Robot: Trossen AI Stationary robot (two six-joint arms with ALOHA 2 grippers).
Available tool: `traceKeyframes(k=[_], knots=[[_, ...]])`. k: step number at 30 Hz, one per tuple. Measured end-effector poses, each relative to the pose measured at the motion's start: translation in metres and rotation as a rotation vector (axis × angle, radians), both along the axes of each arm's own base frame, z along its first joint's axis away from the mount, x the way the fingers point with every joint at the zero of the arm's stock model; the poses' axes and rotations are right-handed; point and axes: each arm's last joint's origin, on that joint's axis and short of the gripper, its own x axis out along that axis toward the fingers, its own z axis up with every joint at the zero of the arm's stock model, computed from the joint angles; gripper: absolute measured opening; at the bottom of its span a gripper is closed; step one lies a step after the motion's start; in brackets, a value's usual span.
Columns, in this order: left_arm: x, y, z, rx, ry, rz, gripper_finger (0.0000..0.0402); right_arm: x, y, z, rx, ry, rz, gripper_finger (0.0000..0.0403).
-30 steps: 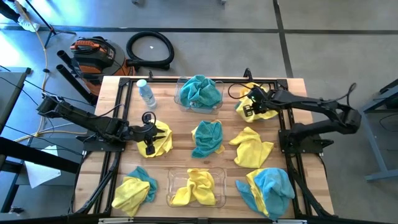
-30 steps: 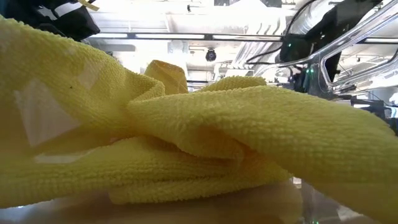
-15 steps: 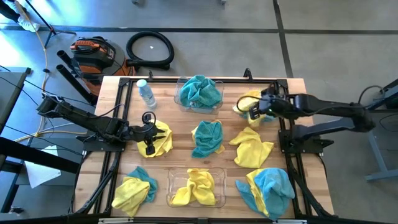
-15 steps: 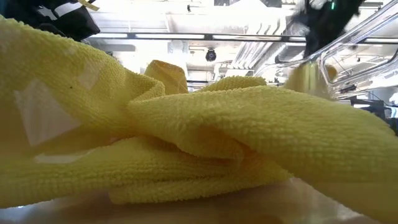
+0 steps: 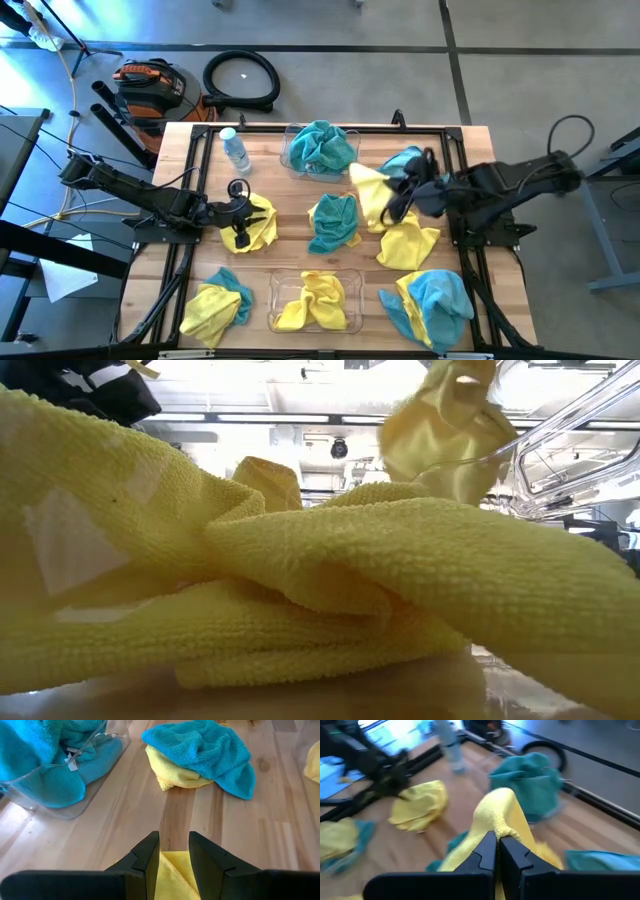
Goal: Sort microfiber towel by color & place in baskets
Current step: Put the yellow towel into the bottom transparent bin
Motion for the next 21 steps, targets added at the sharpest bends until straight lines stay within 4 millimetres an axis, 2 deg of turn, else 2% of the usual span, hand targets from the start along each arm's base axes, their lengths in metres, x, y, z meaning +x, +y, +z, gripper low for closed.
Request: traceKeyframes(k=[13,21], knots=[[-0.002,0.001,-0.002,-0.02,0.014,0.032,0.0092,0.052,0.093,0.043,-0.007,-0.06,0.268,0.0],[-0.005,0.002,-0.006,-0.057,0.054,0.076,0.0092,0.078,0.149,0.05,0.0,-0.086,0.371,0.0]])
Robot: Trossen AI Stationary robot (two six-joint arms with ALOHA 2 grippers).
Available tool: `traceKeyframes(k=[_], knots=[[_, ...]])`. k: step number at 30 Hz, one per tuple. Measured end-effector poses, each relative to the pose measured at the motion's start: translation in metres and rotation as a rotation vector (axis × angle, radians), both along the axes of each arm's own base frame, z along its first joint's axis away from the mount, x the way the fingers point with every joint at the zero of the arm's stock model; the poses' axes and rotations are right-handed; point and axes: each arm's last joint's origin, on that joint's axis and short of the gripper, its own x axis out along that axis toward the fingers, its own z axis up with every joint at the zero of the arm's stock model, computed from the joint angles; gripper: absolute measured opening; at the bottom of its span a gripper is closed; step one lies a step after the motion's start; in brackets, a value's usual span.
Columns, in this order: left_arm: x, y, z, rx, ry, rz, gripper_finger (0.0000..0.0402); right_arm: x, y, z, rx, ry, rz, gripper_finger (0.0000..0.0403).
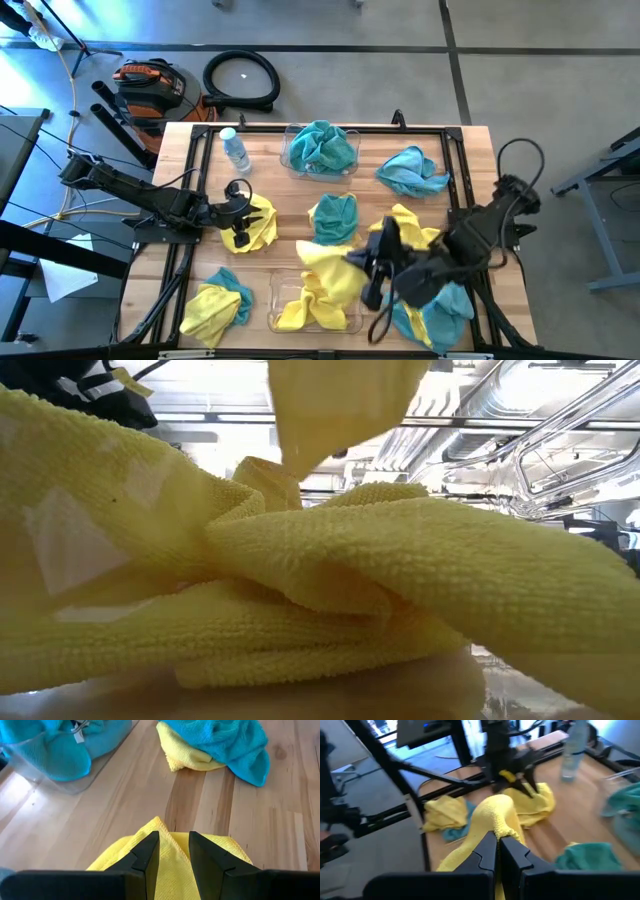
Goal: Sort microfiber towel by color & place in baskets
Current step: Put the yellow towel into the bottom transparent bin
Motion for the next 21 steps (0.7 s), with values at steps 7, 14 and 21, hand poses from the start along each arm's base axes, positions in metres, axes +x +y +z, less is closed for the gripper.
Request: traceKeyframes(k=[7,14,21], knots=[[0.0,0.0,0.0,-0.012,-0.003,0.008,0.0092,0.02,0.044,-0.011,0.068,-0.001,0.092,0.0],[0.0,-0.001,0.0,-0.037,-0.002,-0.001,0.0092,0.034,0.063,-0.026,0.088,0.023,0.14,0.0],[0.0,-0.001,0.0,-0.037,-0.001,-0.002,0.0092,0.06,0.056,-0.054,0.075,0.119,0.146,0.0]])
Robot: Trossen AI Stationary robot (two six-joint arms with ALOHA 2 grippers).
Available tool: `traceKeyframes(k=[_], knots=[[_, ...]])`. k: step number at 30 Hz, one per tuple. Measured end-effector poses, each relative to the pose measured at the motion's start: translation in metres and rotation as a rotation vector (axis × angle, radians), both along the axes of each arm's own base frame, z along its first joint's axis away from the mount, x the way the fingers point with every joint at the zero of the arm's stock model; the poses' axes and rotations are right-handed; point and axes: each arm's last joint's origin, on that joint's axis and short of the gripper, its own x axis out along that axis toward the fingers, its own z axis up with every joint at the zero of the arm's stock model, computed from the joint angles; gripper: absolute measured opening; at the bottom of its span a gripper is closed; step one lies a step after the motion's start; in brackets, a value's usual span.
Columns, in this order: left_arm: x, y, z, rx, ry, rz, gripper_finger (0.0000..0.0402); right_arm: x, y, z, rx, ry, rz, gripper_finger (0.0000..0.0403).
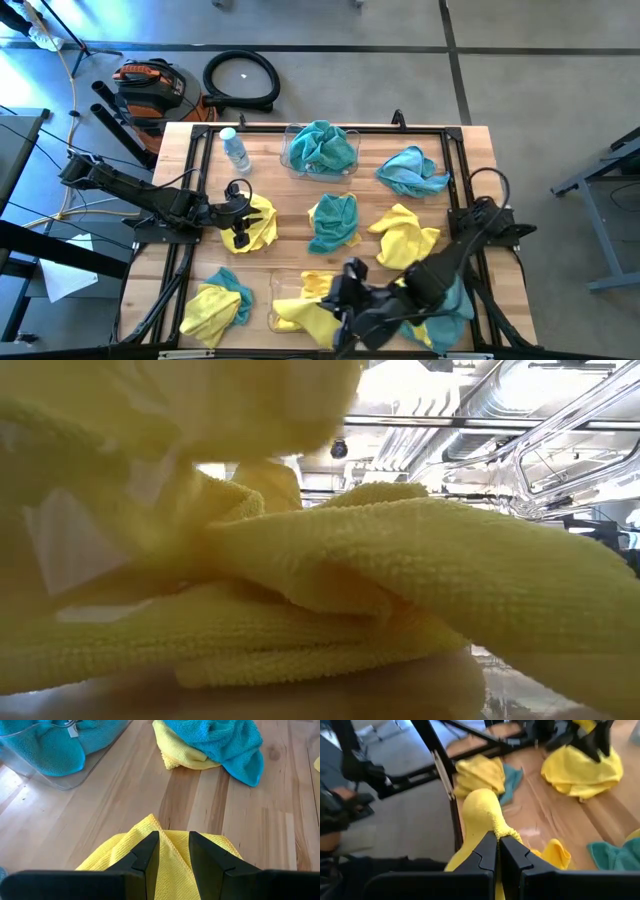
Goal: Sort microfiber towel by color & place in baskets
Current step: Put the yellow towel into the bottom transparent bin
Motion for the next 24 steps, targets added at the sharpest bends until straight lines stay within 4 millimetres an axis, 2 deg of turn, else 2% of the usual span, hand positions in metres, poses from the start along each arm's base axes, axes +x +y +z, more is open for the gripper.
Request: traceKeyframes(k=[8,18,24], knots=[[0.0,0.0,0.0,0.001,0.001,0.0,0.0092,0.046,-0.016,-0.049,0.018,0.156,0.027,0.0],[0.0,0.0,0.0,0.0,0.001,-0.001,0.0092,0.078,-0.047,-0.096,-0.002,0.341,-0.014,0.0],[0.0,0.0,0.0,0.0,0.0,-0.001,0.0092,0.102,-0.065,-0.126,0.025,0.408,0.053,0.0]])
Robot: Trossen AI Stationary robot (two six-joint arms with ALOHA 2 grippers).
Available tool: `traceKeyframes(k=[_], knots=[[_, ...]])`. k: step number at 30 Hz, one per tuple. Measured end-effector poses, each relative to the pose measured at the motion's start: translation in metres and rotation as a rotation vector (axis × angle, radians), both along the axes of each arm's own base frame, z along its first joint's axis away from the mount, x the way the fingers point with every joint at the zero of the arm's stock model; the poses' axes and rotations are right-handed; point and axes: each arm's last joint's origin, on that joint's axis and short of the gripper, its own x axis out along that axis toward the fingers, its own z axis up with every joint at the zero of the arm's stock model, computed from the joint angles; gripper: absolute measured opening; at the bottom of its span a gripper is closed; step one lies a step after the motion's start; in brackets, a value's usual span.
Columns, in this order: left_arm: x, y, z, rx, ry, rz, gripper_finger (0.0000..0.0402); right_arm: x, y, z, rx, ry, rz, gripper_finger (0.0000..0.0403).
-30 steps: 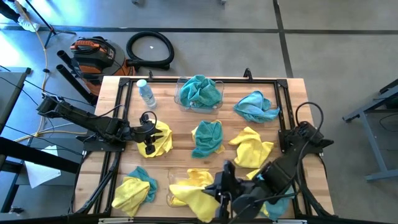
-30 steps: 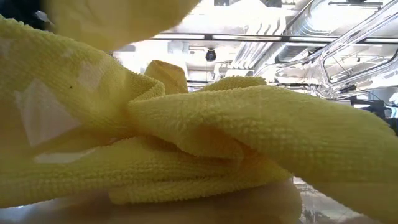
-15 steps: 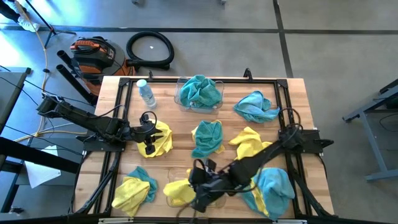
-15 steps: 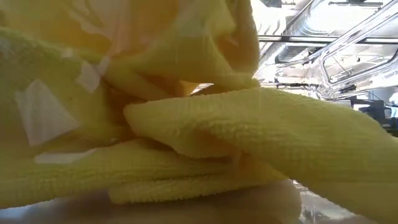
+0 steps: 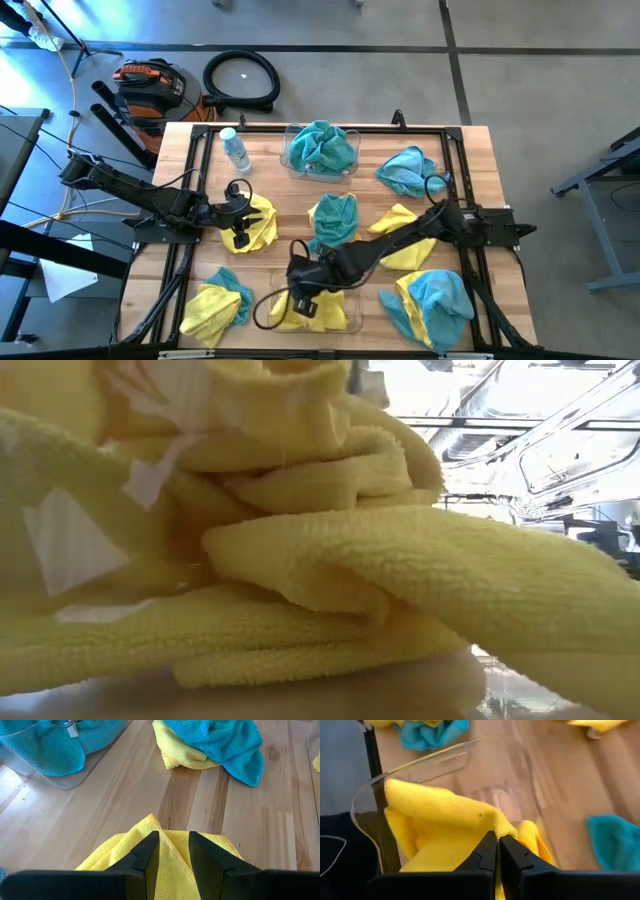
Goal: Sort microfiber towel by color & place in baskets
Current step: Put the yellow towel into the bottom transparent bin
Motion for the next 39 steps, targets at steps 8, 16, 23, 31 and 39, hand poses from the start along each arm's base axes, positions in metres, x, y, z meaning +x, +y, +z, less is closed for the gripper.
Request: traceKeyframes(k=[8,16,23,31,39], knots=[[0.0,0.0,0.0,0.0,0.0,0.0,0.0092,0.027,-0.012,-0.04,0.067,0.028,0.059,0.0],[0.0,0.0,0.0,0.0,0.001,0.0,0.0092,0.038,-0.013,-0.066,0.129,0.053,0.084,0.0],[0.0,0.0,0.0,0.0,0.001,0.0,0.0092,0.038,-0.013,-0.064,0.126,0.044,0.082,0.0],[0.0,0.0,0.0,0.0,0.0,0.0,0.0092,0.036,-0.013,-0.054,0.123,0.021,0.099,0.0001],[0.0,0.0,0.0,0.0,0.0,0.0,0.0092,0.032,-0.014,-0.034,0.122,-0.024,0.124,0.0069]])
